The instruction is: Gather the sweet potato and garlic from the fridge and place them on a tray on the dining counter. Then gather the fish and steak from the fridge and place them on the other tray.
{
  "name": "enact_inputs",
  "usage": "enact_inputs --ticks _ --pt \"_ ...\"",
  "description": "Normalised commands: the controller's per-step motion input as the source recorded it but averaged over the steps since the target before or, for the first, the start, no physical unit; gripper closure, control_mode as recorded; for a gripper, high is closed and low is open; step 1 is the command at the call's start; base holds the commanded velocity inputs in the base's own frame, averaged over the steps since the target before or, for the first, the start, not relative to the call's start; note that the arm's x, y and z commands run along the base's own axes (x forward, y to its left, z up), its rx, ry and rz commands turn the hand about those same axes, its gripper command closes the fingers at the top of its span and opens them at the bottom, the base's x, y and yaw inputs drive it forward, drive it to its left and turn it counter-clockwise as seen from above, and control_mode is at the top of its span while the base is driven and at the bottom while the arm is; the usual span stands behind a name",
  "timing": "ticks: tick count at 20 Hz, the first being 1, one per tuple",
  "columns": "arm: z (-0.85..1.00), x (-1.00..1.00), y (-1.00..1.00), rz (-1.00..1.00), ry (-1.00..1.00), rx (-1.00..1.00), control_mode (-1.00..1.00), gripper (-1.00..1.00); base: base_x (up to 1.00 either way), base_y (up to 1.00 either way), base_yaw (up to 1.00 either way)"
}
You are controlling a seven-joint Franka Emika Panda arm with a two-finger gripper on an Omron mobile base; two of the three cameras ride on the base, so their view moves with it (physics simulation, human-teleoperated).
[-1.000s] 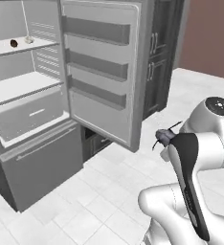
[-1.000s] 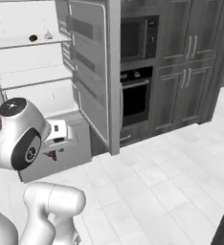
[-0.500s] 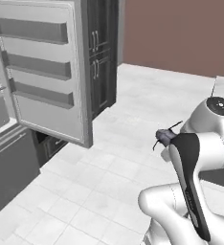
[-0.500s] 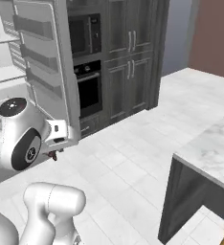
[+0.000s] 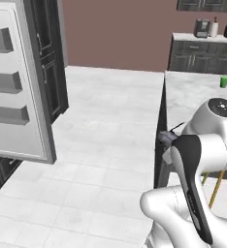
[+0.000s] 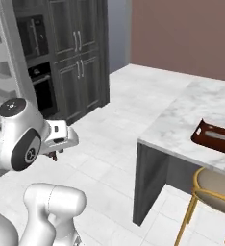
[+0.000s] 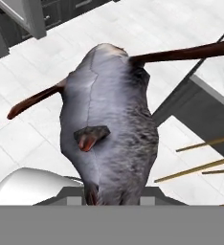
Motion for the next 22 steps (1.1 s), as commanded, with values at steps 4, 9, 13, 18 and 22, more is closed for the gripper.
enact_inputs --ticks 4,9,13,18,22 --pt "0.0 0.0 0.0 0.0 0.0 0.0 1.0 1.0 0.11 -0.41 -0.45" --pt "0.0 0.0 0.0 0.0 0.0 0.0 1.0 1.0 0.32 -0.43 -0.39" --pt "0.0 0.0 0.0 0.0 0.0 0.0 1.0 1.0 0.48 -0.49 -0.34" --pt "0.0 0.0 0.0 0.0 0.0 0.0 1.0 1.0 0.47 -0.58 -0.27" --pt "0.0 0.0 0.0 0.0 0.0 0.0 1.0 1.0 0.35 -0.66 -0.24"
